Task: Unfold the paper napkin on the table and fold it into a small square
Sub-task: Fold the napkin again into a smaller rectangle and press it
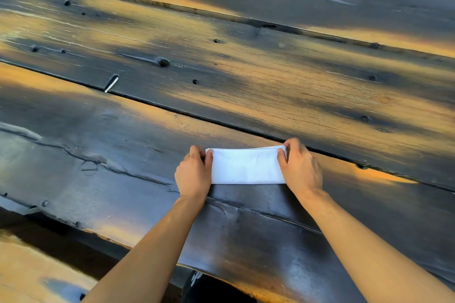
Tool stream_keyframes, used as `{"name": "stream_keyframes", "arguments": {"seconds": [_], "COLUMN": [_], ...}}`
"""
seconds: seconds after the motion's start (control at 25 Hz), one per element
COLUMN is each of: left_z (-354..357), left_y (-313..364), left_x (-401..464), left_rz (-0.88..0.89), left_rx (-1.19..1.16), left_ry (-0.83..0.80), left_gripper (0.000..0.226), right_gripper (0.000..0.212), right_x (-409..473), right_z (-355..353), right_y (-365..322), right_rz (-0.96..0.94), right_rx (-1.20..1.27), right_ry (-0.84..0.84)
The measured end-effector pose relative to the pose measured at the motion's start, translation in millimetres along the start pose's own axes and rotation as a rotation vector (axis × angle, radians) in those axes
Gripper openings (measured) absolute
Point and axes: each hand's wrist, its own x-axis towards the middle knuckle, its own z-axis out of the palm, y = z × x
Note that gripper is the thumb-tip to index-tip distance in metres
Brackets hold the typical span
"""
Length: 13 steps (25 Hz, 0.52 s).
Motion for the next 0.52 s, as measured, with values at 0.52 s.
{"name": "stream_keyframes", "arguments": {"seconds": [0.52], "left_z": [79.9], "left_y": [63.7], "left_x": [-65.3], "left_rz": [0.738], "left_rx": [0.348], "left_ry": [-0.207], "left_gripper": [0.062], "right_gripper": [0.054], "right_x": [-5.8], "right_z": [29.1], "right_y": [34.3], "right_rz": [-0.424], "right_rx": [-0.227], "right_ry": [-0.052]}}
